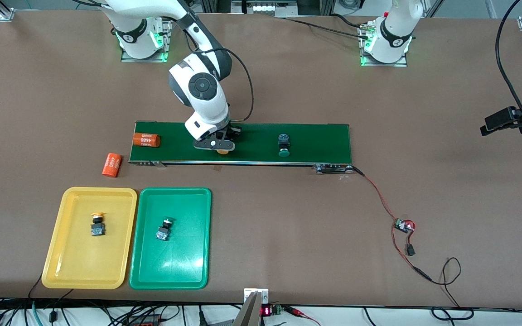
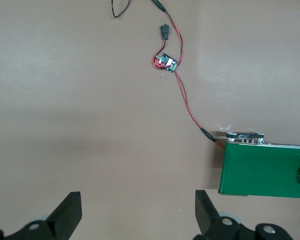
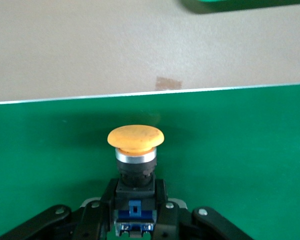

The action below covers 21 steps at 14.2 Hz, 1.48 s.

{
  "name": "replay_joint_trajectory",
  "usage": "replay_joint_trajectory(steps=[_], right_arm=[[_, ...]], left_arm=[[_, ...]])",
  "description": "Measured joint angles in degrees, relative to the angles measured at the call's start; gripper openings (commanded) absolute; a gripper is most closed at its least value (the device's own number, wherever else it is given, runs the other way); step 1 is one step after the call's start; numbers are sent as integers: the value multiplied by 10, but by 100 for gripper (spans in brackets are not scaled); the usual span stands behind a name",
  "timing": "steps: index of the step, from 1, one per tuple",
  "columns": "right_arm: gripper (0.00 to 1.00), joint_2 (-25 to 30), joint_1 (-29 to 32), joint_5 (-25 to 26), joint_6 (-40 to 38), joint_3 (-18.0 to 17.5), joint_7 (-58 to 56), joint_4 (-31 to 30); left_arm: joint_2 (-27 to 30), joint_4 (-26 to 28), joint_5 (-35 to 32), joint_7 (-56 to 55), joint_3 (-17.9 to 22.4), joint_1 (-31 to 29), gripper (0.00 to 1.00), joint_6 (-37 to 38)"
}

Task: Sort buttons by color to trays
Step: 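Carry the yellow button to the yellow tray and release it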

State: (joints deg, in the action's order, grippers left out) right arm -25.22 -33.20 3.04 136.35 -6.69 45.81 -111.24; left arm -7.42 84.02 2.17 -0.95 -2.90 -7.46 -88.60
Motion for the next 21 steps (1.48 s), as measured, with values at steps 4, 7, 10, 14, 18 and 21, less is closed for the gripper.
replay_joint_trajectory(steps=[4,7,10,14,18,21], right_arm=[[3,6,13,2,-71,12,-27,71],[3,12,62,2,-137,18,-104,150],[3,7,111,19,-145,32,-181,171],[3,-7,188,31,-144,54,-324,180],[4,-56,279,31,-136,55,-434,223],[5,-103,307,31,-98,55,-450,241]], left_arm=[[1,1,0,0,0,0,100,7],[1,1,0,0,0,0,100,8],[1,1,0,0,0,0,100,8],[1,1,0,0,-1,0,100,8],[1,1,0,0,-2,0,100,8],[1,1,-5,0,-2,0,100,8]])
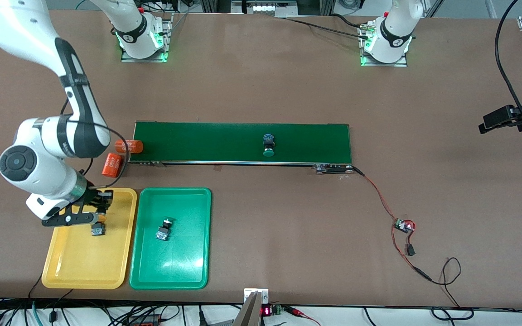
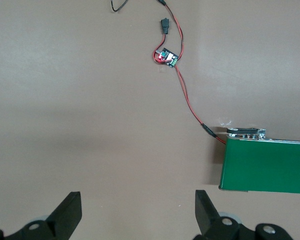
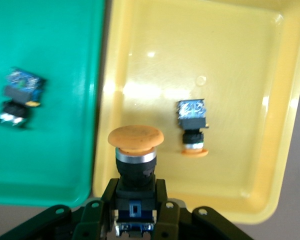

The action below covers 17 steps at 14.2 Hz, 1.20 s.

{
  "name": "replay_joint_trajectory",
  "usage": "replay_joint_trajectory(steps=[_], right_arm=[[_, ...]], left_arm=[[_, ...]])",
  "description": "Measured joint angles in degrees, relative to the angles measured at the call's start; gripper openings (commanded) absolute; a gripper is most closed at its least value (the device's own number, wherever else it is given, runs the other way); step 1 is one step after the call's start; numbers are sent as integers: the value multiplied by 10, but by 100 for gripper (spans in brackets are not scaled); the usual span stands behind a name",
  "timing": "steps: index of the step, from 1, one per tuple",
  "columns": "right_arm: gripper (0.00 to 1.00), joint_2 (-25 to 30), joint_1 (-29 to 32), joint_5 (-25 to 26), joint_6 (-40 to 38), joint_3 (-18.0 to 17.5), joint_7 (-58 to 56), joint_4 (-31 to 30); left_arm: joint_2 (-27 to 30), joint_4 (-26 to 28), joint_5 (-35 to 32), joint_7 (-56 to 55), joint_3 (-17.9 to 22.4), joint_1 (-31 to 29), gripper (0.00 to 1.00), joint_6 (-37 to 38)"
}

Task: Sort buttons by color to trays
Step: 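Carry the yellow button to the yellow tray and release it, then return the right gripper to the conveyor and grasp the green button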

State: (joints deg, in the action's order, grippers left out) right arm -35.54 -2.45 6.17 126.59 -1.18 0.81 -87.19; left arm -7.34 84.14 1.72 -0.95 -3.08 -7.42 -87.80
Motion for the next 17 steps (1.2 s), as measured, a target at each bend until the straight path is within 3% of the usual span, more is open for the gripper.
replay_joint_trajectory(steps=[2,4,6,9,14,17], right_arm=[[9,-25,7,0,31,0,-9,2],[19,-43,8,0,53,-1,-10,4],[47,-56,7,0,79,-3,-10,4],[100,-64,7,0,93,-3,-10,6],[100,-64,7,-1,90,-7,-10,13],[100,-40,3,-31,2,-27,-6,26]], left_arm=[[0,0,-7,0,0,0,100,0],[0,0,-18,0,-1,1,100,0],[0,0,-19,0,-1,2,100,0],[0,0,-19,0,-1,3,100,0],[0,0,-19,0,-1,1,100,1],[0,0,-19,0,-1,1,100,3]])
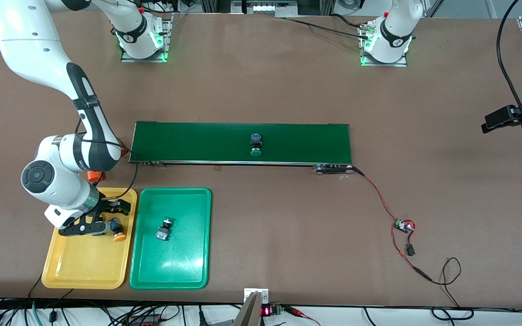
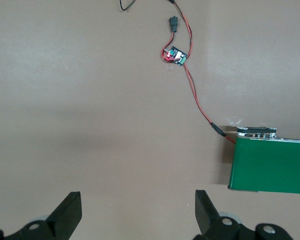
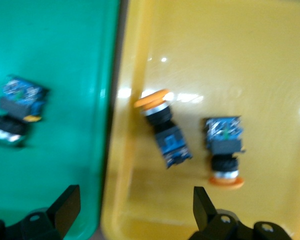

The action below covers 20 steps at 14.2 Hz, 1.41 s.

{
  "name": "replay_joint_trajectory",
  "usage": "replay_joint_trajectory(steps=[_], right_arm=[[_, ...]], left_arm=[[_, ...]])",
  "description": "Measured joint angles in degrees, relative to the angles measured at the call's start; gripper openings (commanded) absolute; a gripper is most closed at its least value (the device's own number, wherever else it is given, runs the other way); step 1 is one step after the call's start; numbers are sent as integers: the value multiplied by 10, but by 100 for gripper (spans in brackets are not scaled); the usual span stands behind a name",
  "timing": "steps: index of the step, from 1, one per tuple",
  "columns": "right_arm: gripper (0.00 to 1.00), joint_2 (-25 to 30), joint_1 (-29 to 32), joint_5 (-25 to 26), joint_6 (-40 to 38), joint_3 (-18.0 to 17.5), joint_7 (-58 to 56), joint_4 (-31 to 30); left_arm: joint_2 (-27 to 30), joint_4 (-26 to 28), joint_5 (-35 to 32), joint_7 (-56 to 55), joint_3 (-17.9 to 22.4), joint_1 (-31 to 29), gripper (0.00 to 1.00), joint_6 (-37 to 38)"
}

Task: Sort buttons by color to trays
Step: 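Return the right gripper to the conveyor and grasp the green button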

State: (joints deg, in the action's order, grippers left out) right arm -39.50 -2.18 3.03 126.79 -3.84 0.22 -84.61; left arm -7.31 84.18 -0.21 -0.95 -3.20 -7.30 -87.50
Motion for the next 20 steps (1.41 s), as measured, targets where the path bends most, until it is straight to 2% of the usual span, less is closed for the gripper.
replay_joint_trajectory(steps=[2,4,9,12,16,20], right_arm=[[100,39,-12,-15,-75,-22,46,4],[100,76,-48,-18,-124,-34,125,3],[100,123,-170,-19,-174,-37,317,-5],[100,137,-224,-19,-193,-37,375,-10],[100,144,-269,-19,-185,-37,396,-44],[100,144,-272,-19,-85,-34,401,-104]], left_arm=[[0,0,0,0,0,0,100,0],[0,0,0,0,0,0,100,0],[0,0,0,0,0,0,100,1],[0,0,0,0,0,0,100,1],[0,0,0,0,0,0,100,1],[0,0,0,0,0,0,100,1]])
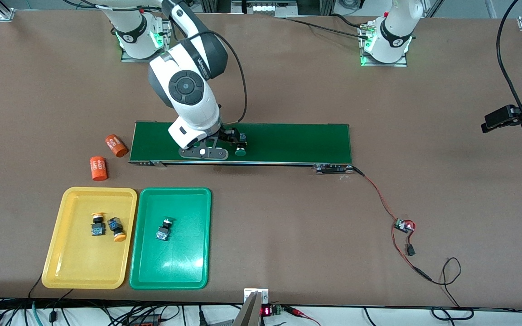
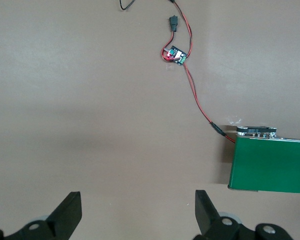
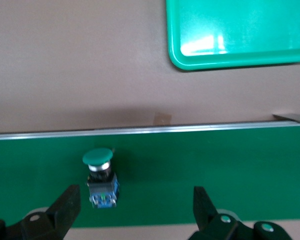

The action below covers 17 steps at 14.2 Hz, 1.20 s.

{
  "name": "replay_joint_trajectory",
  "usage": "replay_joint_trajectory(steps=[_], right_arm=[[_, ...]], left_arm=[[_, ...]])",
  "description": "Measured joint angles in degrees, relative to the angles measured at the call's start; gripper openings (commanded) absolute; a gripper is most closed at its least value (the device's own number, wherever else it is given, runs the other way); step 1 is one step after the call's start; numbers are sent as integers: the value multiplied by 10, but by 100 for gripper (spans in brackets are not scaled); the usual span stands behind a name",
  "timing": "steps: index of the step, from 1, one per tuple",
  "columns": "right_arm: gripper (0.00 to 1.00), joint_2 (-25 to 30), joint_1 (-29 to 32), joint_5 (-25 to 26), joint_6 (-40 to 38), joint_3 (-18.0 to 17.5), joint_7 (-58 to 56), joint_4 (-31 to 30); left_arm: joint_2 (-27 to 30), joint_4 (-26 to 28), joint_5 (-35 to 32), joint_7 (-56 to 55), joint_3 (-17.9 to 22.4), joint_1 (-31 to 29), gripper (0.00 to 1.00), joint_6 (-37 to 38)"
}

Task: Sort buttons by color to trays
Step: 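Return the right gripper to the conveyor and grasp the green button, then carry the green button to the green tray and release it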

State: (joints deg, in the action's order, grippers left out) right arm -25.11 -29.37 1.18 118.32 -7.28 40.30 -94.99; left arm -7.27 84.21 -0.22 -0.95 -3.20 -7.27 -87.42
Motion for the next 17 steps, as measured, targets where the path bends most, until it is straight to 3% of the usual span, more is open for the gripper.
replay_joint_trajectory(steps=[6,17], right_arm=[[100,-2,-11,0,76,0,4,-60],[100,-34,-21,0,83,0,1,-92]], left_arm=[[0,0,0,0,0,1,100,0],[0,0,0,0,-1,1,100,0]])
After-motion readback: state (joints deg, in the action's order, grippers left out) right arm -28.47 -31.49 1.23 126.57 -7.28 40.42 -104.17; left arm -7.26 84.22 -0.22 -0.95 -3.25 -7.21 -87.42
